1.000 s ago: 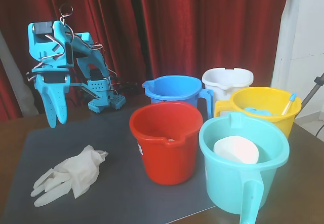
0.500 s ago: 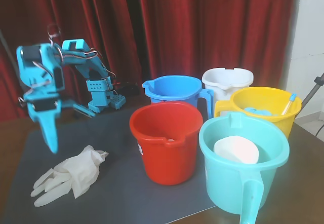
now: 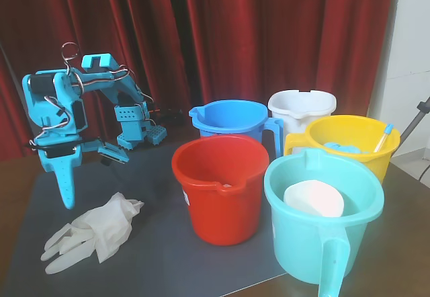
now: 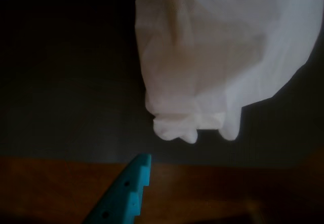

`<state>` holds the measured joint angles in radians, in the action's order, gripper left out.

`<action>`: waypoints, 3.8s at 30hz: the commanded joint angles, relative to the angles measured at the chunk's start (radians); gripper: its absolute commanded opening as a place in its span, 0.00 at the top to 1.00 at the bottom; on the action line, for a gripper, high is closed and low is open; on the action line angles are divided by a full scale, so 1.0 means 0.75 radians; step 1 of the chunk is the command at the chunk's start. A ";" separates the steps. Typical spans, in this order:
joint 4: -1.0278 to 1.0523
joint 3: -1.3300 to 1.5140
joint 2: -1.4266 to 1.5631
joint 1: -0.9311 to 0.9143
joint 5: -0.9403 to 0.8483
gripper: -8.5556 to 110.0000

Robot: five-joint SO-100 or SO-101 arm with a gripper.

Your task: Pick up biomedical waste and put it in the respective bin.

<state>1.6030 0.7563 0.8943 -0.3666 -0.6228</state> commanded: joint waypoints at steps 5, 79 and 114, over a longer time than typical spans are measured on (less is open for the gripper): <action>0.364 0.084 0.016 0.115 0.035 0.46; 0.456 -0.967 -0.215 0.205 1.023 0.93; -0.022 -0.974 0.174 0.969 2.160 0.93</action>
<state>1.6091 0.0614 0.9587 0.3513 0.9833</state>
